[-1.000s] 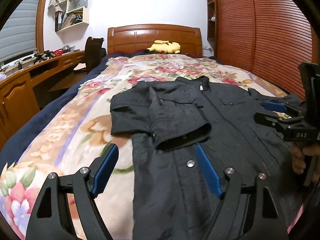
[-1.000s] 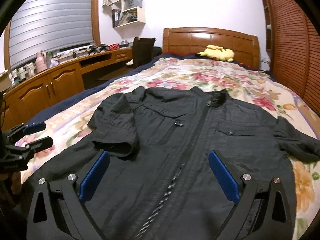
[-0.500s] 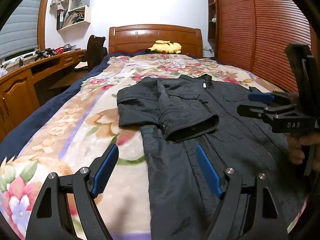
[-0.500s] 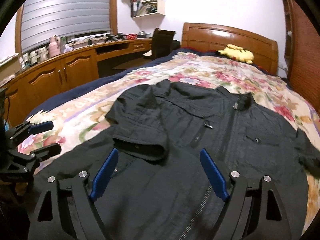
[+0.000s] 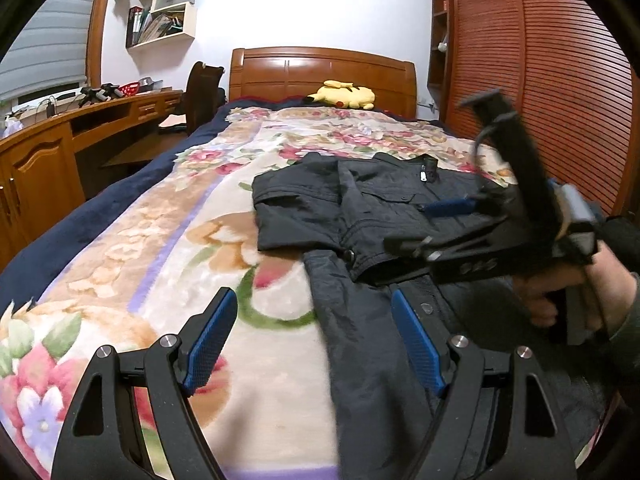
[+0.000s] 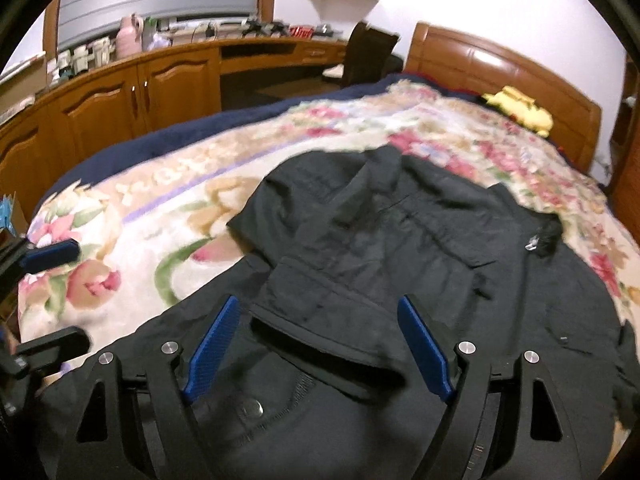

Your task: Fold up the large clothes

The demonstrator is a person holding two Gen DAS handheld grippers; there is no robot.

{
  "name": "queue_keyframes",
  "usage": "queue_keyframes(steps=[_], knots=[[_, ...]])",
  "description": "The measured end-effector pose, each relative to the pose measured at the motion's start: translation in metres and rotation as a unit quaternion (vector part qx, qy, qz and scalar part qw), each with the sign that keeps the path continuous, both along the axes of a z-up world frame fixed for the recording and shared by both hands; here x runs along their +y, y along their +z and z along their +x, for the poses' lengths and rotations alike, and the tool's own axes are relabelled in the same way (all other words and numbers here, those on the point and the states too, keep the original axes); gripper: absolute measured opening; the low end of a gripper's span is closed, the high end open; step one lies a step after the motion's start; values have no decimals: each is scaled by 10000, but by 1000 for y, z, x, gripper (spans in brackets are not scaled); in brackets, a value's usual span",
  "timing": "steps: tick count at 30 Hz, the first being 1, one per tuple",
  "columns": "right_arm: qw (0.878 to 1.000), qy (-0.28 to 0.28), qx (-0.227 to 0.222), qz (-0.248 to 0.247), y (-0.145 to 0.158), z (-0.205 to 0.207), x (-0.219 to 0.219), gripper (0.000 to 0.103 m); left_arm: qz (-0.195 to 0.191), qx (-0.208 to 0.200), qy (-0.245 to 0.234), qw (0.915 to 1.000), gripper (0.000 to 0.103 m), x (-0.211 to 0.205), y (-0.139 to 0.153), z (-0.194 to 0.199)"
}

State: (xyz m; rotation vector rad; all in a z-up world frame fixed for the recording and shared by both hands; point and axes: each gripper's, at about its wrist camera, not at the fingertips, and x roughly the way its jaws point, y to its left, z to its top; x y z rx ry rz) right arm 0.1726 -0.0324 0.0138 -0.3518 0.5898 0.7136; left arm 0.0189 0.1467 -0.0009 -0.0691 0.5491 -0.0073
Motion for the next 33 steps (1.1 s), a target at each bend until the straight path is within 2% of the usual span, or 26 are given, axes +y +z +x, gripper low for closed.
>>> queue_keyframes(steps=[6,9,11,14,16,19,22,28,33], knots=[[9983,84,524,-236,-31,27,16,83,11,-94,76,9999,80,7,3,-2],[9973,84,537,-497,-41,34,29,82,14,-133,74,9999,80,8,5,-3],[9967,58,470,-659,-45,37,33,78,57,-147,63,9999,80,6,5,-3],[9965,109,379,-736,-47,37,38,61,135,-190,39,9997,80,2,6,-6],[9968,144,305,-728,-46,33,40,37,117,-231,9,9997,80,1,9,-7],[9983,75,189,-541,-37,27,33,11,88,-307,-46,9995,80,-3,12,-11],[9997,-141,68,-194,-23,25,14,7,77,-377,-127,9992,80,-8,15,-14],[9973,-554,-265,393,9,18,-39,6,122,-464,-304,9984,80,-20,18,-16],[9931,-924,-356,635,24,10,-80,5,50,-578,-458,9973,80,-27,25,-17]])
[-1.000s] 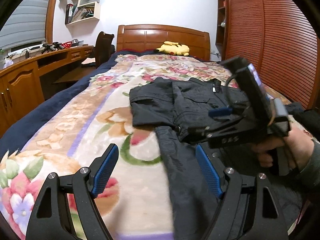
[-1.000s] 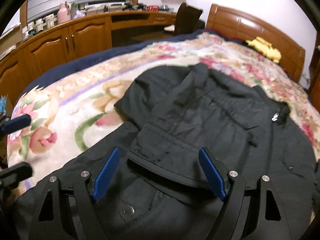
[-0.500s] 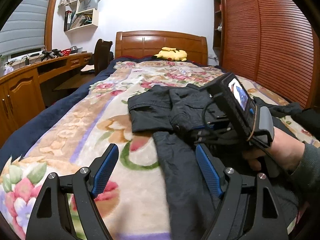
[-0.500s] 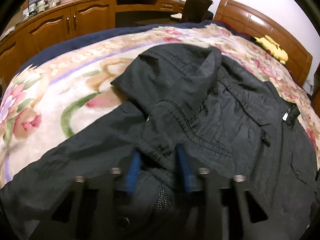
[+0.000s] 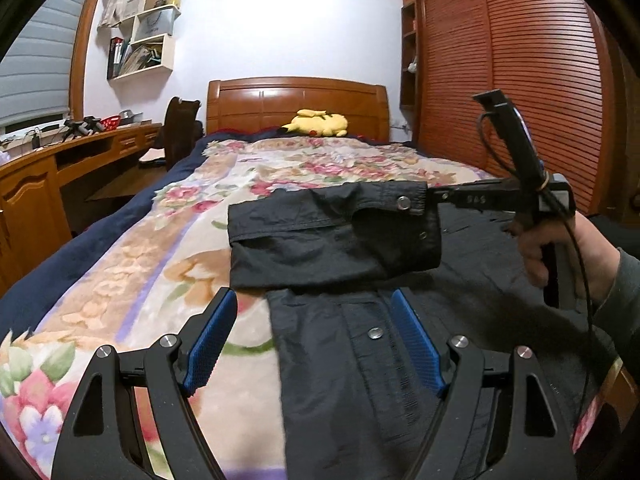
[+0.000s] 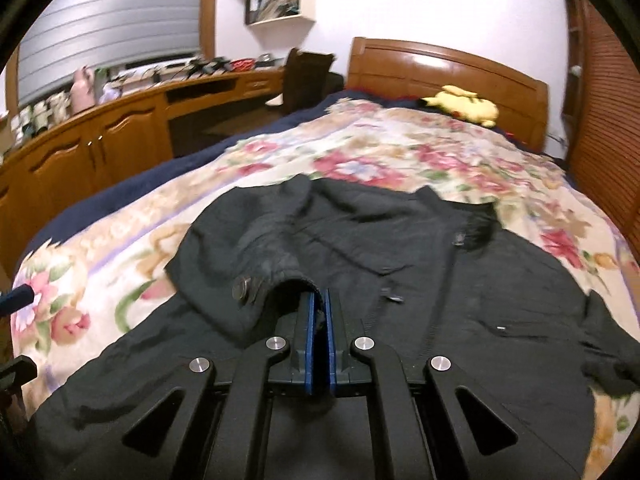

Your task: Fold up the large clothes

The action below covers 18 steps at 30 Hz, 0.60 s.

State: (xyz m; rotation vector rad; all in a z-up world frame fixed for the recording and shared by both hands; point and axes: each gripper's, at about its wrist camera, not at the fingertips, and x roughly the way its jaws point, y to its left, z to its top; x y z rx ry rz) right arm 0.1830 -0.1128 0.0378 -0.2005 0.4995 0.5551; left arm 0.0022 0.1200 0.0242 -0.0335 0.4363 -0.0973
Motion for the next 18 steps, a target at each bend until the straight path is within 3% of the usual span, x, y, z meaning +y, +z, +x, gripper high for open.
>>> queue_keyframes(steps=[5,10,16,18], knots=[[9992,-282,-167,215,19,-15,-27,2,-93,-53,-120,9999,80,-7,2,3],[9975,-558,-411,107,26,-39,-44,0,-71,-12,-261,9996,80,-17,1,8],[9983,-574,16,122,10,-29,-35,1,-137,-4,-219,9997,80,-22,1,10],[9982,-558,201,13,-1,-24,-23,8,-98,27,-194,9998,80,-24,-1,11]])
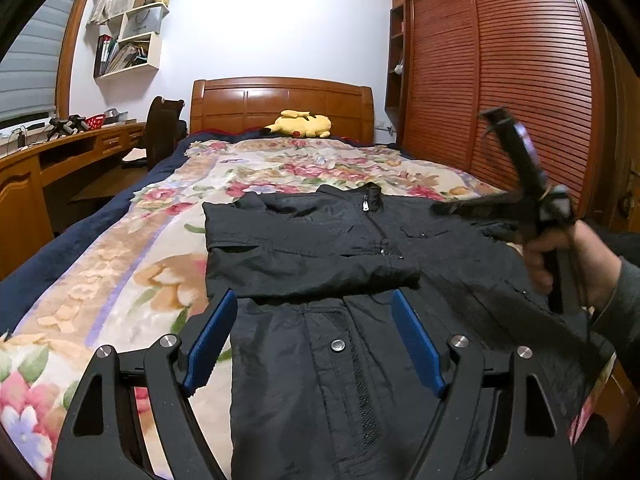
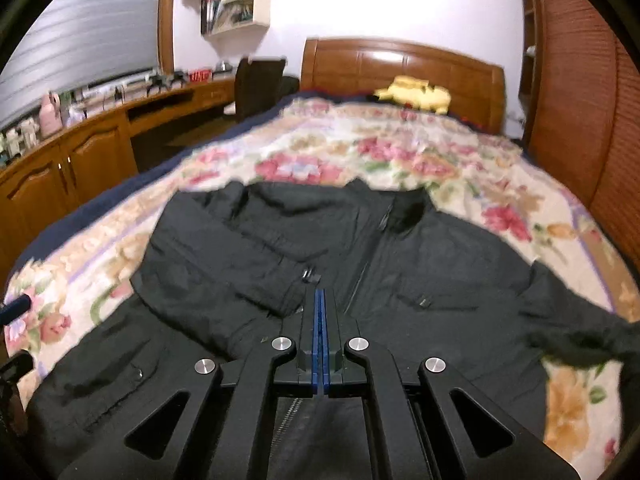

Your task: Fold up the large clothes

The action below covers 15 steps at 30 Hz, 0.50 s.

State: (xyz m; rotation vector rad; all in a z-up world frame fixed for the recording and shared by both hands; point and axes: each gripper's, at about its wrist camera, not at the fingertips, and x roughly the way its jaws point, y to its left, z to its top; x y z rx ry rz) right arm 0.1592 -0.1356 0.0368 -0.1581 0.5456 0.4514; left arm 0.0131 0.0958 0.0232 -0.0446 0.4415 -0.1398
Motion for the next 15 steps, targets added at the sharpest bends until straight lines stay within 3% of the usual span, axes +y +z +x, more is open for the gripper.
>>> queue_keyframes(steps=[2,4,5,11,12,13,15], knots=[[9995,77,257,-140,-18,9,19,25,23,33,22,10000,80,-1,-2,1],[9984,61,493,-265,-36,19,38,57,15,65,32,10000,80,0,-3,2],[9977,70,621,-264,-44,24,45,59,16,89,32,10000,80,-1,-4,2],[9897,-93,1395,-311,-85,55,75,59,157,227,18,9996,80,-5,-13,7],[9897,-88,1382,-361,-87,58,77,54,176,259,13,9995,80,-6,-14,8],[9906,-33,1303,-411,-87,56,81,35,183,272,8,9995,80,-6,-14,8],[9915,192,1162,-548,-87,43,90,15,190,281,6,9994,80,-8,-14,9]])
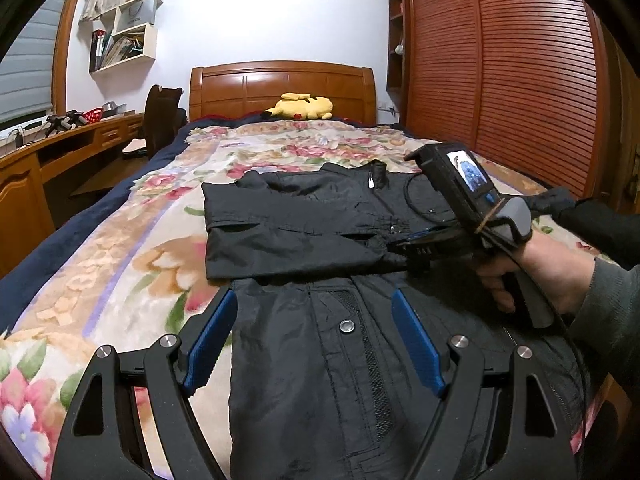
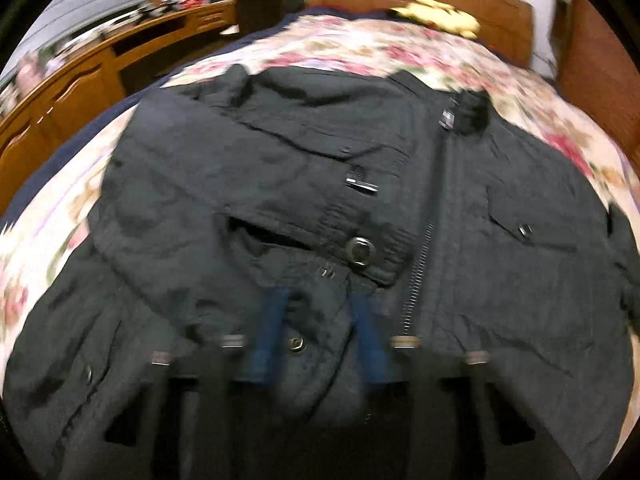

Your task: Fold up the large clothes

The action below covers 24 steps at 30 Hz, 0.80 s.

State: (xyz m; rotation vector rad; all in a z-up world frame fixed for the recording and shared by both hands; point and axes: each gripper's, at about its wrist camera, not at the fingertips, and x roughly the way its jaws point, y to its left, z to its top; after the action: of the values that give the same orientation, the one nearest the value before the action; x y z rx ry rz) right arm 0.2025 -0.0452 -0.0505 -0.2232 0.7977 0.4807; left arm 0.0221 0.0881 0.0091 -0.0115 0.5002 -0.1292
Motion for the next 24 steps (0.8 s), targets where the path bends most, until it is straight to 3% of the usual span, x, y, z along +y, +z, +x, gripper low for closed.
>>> queue_keyframes(steps=[4,11,14,24], knots=[[9975,352,-420,-444,1,-25,10,10,-32,-19,-4,10000,80,-1,0,0],[9940,283,-1005,-318,32,-63,-35,9,-2,-60,-14,10000,80,-5,2,-3],[9913,190,-1197,-516,38,-80,-53,9,-62,-146,-72,9998,80,-8,5,-6],[9873,-369,-1241,-919,41,-142,-106,9,-110,-190,-232,9995,80,-23,9,-2]])
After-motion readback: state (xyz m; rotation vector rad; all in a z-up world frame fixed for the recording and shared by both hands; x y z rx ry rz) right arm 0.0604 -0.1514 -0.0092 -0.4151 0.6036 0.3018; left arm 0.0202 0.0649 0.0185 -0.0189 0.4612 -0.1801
